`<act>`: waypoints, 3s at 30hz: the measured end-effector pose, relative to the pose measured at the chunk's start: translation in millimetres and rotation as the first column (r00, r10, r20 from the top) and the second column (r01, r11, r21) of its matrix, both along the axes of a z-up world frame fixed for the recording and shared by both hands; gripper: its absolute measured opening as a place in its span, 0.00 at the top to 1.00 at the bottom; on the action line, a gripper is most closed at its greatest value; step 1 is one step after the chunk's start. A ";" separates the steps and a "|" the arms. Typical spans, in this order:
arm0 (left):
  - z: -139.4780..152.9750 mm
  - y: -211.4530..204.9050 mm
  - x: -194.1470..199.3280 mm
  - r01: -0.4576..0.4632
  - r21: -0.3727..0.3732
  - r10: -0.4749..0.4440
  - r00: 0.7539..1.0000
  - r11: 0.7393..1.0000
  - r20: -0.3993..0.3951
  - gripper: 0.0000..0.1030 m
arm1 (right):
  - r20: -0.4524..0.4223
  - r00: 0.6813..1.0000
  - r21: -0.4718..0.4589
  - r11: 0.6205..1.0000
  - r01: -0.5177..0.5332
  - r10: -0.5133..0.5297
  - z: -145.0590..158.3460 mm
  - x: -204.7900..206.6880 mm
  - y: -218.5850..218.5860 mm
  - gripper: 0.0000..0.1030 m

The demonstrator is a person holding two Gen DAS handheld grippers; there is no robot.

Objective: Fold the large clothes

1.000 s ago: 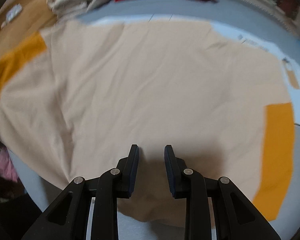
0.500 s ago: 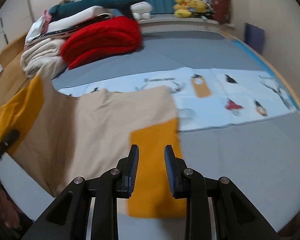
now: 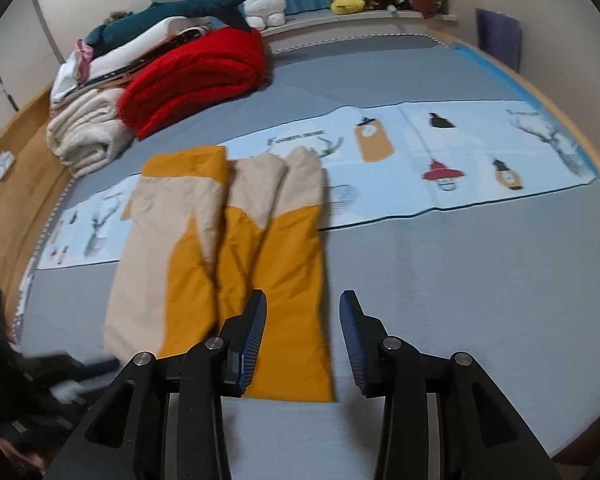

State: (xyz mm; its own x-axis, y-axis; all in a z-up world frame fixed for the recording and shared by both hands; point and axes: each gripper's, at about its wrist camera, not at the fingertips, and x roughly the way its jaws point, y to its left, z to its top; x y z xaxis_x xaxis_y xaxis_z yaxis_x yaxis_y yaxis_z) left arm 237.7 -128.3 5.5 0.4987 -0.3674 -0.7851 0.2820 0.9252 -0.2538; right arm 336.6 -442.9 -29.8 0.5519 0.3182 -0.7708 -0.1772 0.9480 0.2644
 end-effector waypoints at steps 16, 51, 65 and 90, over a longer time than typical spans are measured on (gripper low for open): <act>-40.0 110.5 39.9 -0.159 0.219 0.180 0.981 0.963 -0.077 0.67 | -0.346 0.925 0.020 0.987 -0.161 0.158 -78.4 23.3 102.4 0.48; -65.2 86.7 80.4 -0.287 -0.023 0.273 0.930 0.958 -0.246 0.66 | 0.154 0.983 -0.096 0.992 -0.086 0.100 20.4 -22.2 76.2 0.91; -128.5 50.9 75.9 -0.107 0.185 0.174 0.901 0.977 -0.398 0.56 | -0.248 0.967 -0.199 0.975 -0.099 0.048 -106.2 21.6 45.7 0.89; 4.5 26.2 -137.0 -0.317 0.085 0.283 0.918 0.945 0.278 0.02 | 0.359 0.918 -0.171 0.955 0.244 -0.170 37.3 -203.9 22.5 0.15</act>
State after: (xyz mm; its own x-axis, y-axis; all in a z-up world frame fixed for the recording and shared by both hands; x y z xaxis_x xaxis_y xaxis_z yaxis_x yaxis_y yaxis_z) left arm 100.7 -102.1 10.0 0.7616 -0.0757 -0.6436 0.0263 0.9959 -0.0860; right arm 132.6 -420.4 7.4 0.8258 0.0214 -0.5635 -0.0142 0.9998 0.0172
